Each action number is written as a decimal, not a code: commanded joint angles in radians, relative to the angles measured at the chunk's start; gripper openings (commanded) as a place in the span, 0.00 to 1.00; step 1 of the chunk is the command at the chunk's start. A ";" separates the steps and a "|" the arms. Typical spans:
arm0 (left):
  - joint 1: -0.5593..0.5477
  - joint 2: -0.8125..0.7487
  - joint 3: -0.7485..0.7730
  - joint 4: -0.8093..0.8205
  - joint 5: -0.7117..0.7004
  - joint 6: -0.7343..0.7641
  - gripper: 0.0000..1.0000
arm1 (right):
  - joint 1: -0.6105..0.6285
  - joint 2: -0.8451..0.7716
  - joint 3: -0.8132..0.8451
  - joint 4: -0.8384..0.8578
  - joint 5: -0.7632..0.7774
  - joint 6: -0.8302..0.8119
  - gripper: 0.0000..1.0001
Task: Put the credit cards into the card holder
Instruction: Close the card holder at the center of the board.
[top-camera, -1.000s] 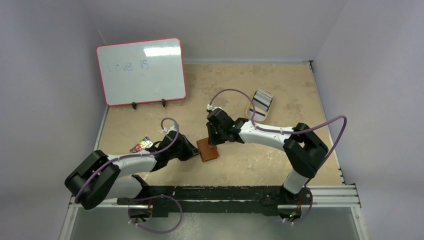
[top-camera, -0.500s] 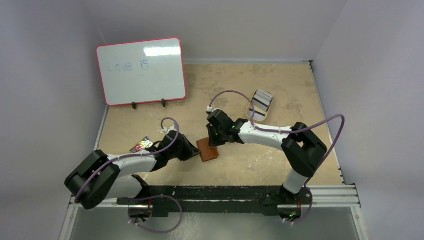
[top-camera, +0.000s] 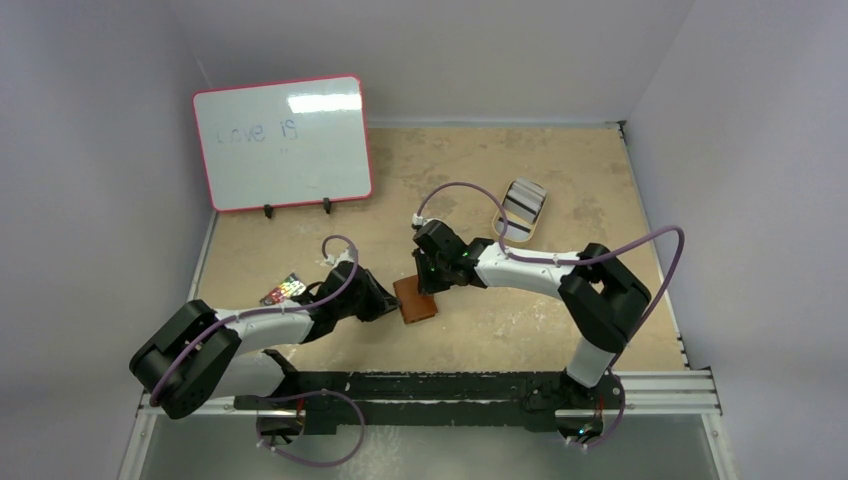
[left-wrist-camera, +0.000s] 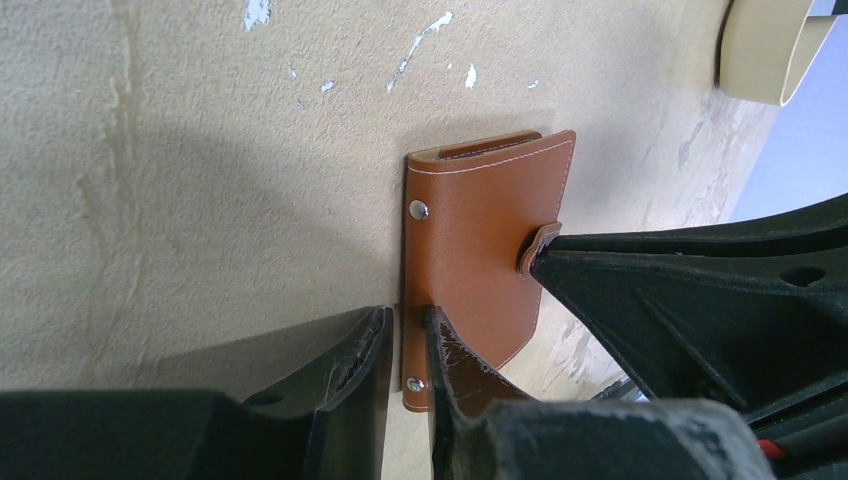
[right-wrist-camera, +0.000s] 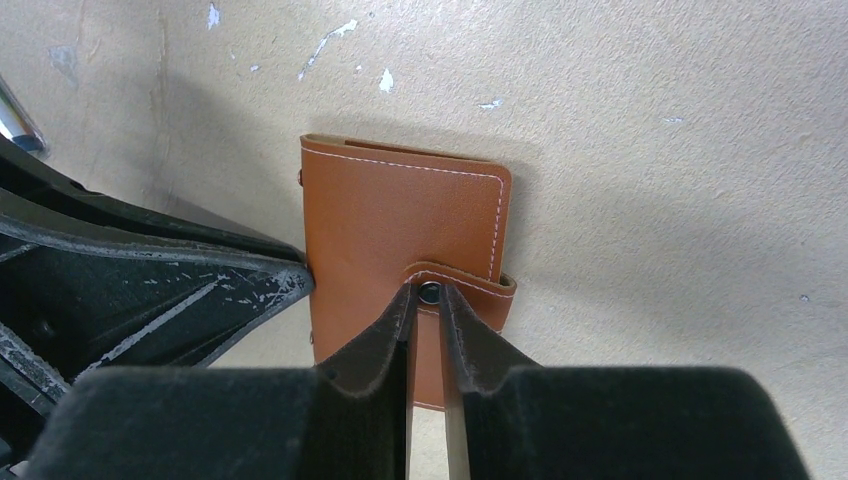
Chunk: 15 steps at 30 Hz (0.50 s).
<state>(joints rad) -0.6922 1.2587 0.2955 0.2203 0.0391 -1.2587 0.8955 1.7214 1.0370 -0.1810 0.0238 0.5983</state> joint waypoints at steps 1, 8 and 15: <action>0.006 0.003 0.029 0.009 -0.018 0.030 0.18 | -0.002 0.013 -0.006 -0.002 0.008 -0.022 0.15; 0.007 -0.021 0.035 -0.019 -0.039 0.035 0.18 | 0.008 0.028 0.002 -0.045 0.018 -0.029 0.13; 0.008 -0.007 0.043 -0.022 -0.039 0.041 0.18 | 0.034 0.075 0.025 -0.094 0.033 -0.025 0.13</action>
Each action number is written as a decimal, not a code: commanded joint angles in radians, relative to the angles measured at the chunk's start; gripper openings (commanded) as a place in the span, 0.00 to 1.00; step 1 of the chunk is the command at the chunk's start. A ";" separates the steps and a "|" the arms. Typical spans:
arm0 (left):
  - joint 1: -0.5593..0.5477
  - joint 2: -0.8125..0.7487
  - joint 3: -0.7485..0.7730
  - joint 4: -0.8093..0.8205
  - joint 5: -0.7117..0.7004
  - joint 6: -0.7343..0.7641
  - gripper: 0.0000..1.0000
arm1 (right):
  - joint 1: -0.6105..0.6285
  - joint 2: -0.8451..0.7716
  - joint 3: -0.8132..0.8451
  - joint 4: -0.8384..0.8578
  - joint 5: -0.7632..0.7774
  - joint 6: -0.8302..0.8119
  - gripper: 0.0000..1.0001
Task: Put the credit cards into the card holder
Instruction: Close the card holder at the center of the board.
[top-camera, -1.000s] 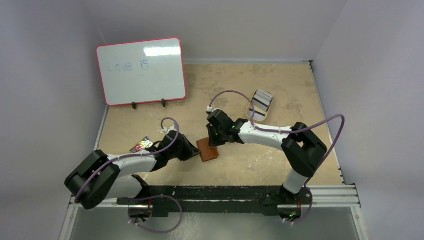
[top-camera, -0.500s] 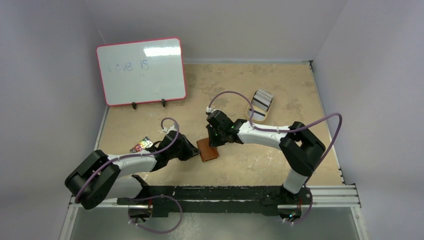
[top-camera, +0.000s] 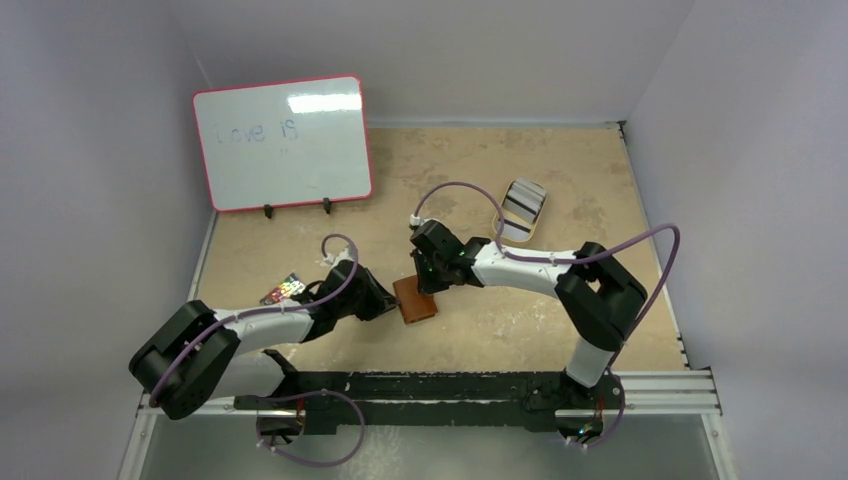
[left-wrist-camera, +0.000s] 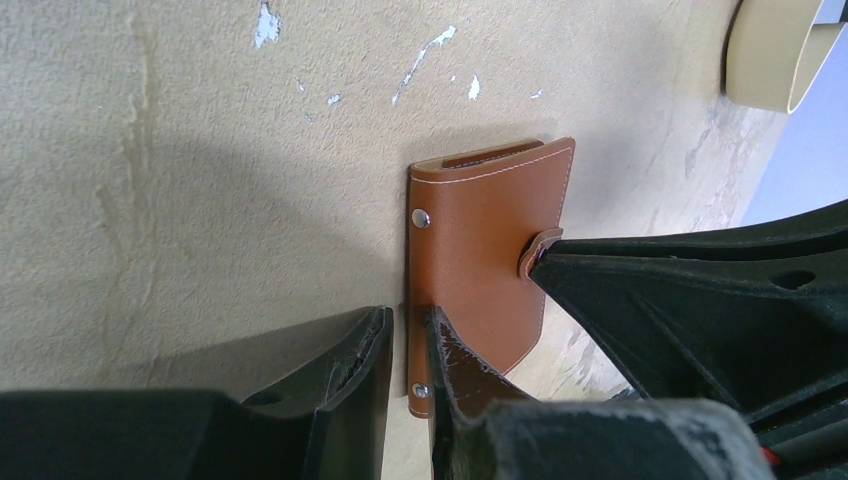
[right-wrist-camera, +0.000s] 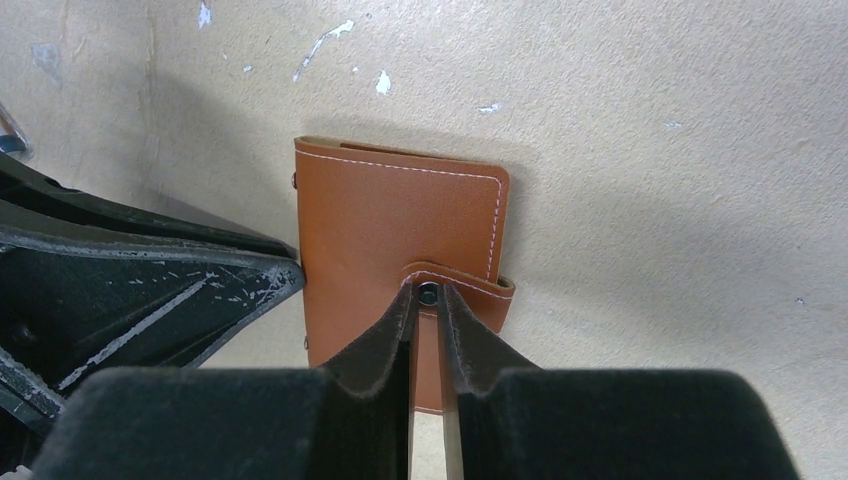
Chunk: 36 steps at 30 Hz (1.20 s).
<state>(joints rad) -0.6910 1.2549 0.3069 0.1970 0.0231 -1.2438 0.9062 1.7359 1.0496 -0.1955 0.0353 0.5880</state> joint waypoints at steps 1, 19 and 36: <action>0.007 -0.003 0.031 0.000 -0.024 0.027 0.18 | 0.028 0.070 0.018 -0.089 0.025 -0.015 0.13; 0.018 0.060 0.043 0.021 -0.041 0.045 0.18 | 0.088 0.119 0.027 -0.146 0.000 -0.024 0.13; 0.021 0.016 0.111 -0.082 -0.058 0.059 0.18 | -0.050 -0.086 0.018 -0.012 -0.152 -0.066 0.17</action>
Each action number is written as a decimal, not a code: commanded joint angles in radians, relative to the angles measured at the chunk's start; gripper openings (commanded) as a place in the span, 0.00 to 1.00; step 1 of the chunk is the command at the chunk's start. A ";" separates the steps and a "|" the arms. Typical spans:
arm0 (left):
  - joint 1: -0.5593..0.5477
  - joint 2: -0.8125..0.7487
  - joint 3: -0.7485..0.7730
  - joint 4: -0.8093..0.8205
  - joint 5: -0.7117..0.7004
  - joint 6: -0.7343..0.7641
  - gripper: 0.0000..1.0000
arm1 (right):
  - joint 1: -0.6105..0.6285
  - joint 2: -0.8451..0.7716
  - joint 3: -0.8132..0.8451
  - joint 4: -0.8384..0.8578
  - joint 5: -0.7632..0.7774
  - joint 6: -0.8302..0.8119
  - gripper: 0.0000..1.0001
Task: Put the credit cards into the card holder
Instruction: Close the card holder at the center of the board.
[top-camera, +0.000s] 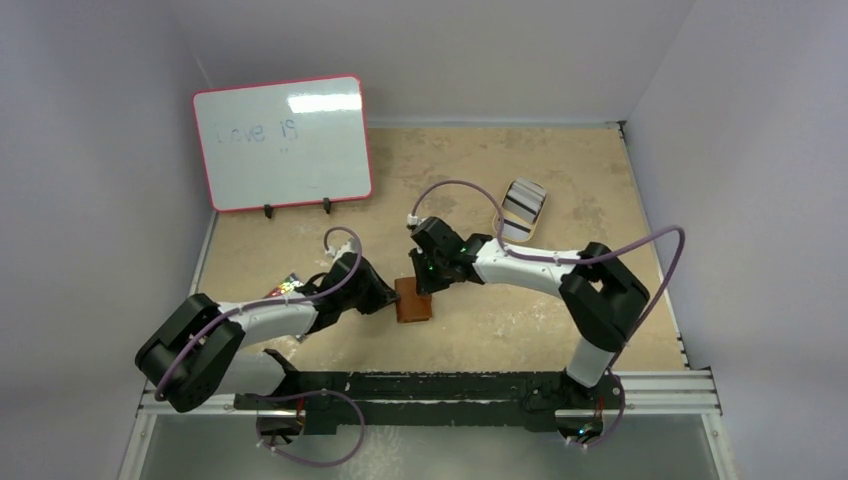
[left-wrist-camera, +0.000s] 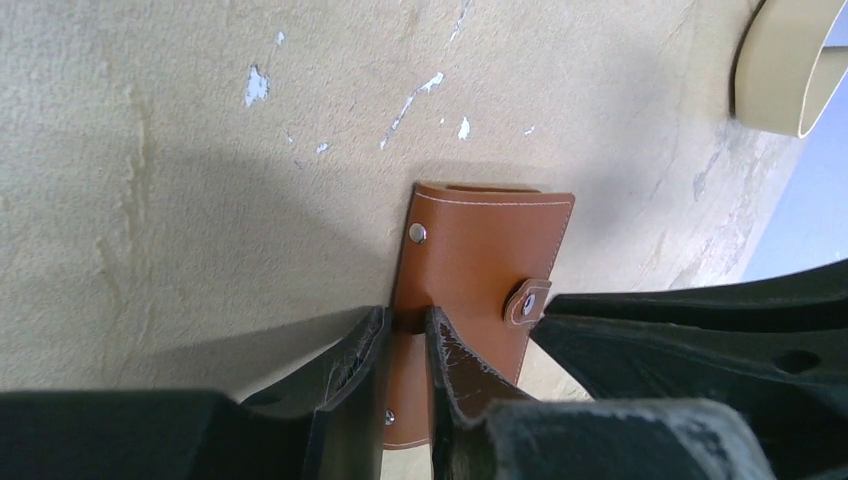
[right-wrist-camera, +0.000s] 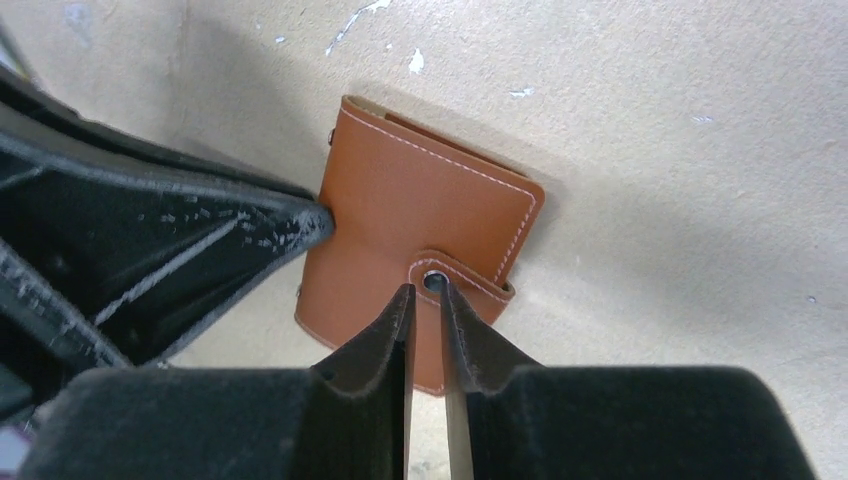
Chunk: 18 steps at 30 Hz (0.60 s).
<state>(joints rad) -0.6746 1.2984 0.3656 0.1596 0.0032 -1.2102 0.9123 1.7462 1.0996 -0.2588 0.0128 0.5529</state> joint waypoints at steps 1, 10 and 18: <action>0.005 -0.035 0.060 -0.050 -0.037 0.024 0.18 | -0.072 -0.124 -0.048 0.068 -0.148 -0.027 0.17; 0.004 -0.021 0.102 -0.046 -0.007 0.019 0.18 | -0.091 -0.118 -0.086 0.106 -0.126 -0.006 0.22; 0.003 0.024 0.070 0.018 0.016 0.002 0.15 | -0.095 -0.040 -0.079 0.162 -0.161 -0.033 0.26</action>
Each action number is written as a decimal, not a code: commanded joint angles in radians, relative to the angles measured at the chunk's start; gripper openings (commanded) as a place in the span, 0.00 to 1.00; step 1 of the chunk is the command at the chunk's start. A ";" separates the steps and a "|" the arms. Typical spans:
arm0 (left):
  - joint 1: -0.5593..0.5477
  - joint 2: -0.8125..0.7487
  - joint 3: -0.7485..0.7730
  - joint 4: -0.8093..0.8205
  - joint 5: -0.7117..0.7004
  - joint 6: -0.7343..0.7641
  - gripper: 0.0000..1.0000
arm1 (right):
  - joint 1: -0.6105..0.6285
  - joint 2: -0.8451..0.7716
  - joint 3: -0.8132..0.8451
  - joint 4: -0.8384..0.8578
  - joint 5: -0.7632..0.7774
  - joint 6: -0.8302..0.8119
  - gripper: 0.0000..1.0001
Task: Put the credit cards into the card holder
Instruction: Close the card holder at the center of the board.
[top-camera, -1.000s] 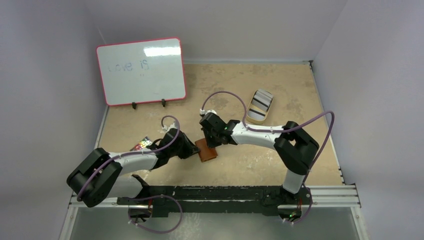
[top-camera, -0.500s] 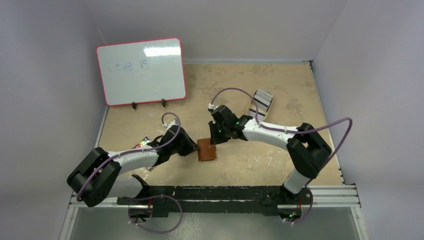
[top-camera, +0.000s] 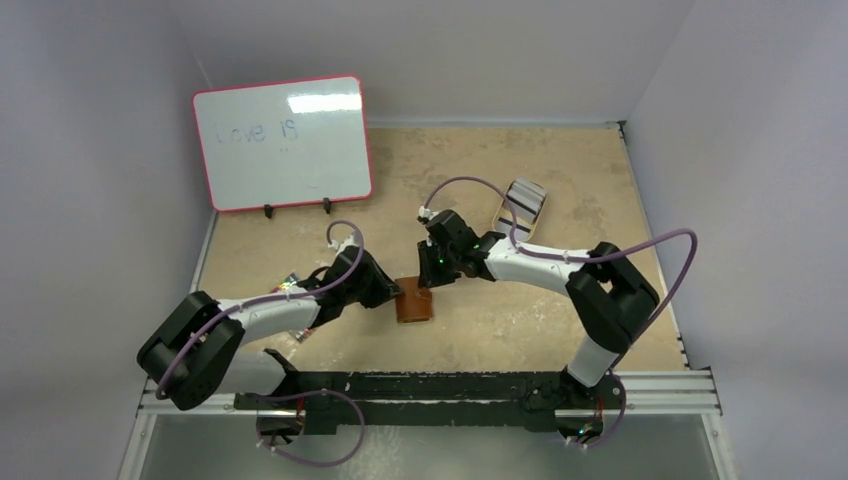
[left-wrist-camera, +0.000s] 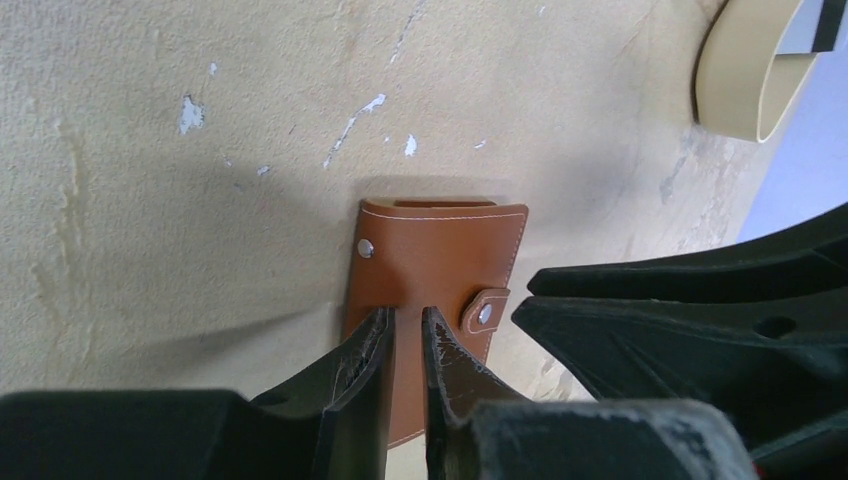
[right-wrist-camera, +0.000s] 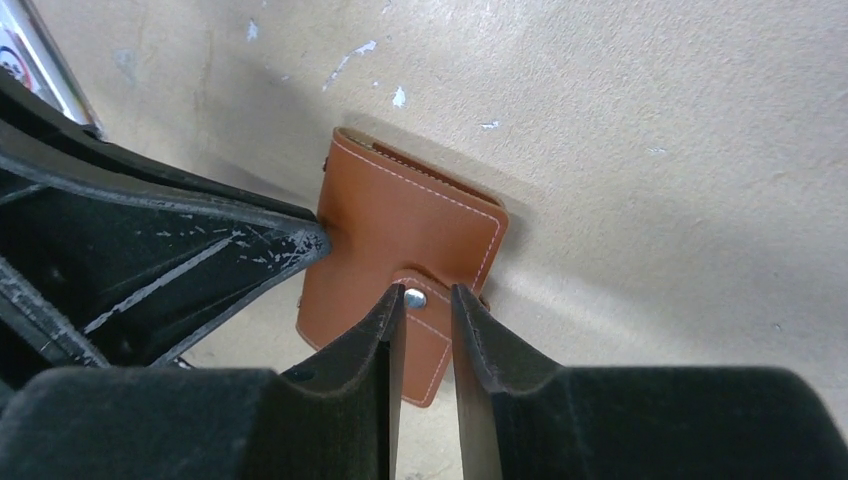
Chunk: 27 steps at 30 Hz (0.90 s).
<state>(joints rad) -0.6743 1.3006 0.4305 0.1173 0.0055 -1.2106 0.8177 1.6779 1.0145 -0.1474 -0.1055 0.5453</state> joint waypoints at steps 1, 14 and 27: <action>0.003 0.023 -0.004 0.068 0.012 -0.001 0.15 | 0.000 0.038 0.006 0.056 -0.048 -0.033 0.26; 0.004 0.051 -0.017 0.085 0.000 0.002 0.15 | 0.004 0.020 -0.024 0.077 -0.071 -0.038 0.25; 0.004 0.058 -0.017 0.087 -0.001 -0.001 0.15 | 0.023 0.049 -0.022 0.081 -0.128 -0.050 0.23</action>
<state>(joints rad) -0.6743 1.3502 0.4271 0.1867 0.0147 -1.2114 0.8188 1.7317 0.9958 -0.0765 -0.1787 0.5079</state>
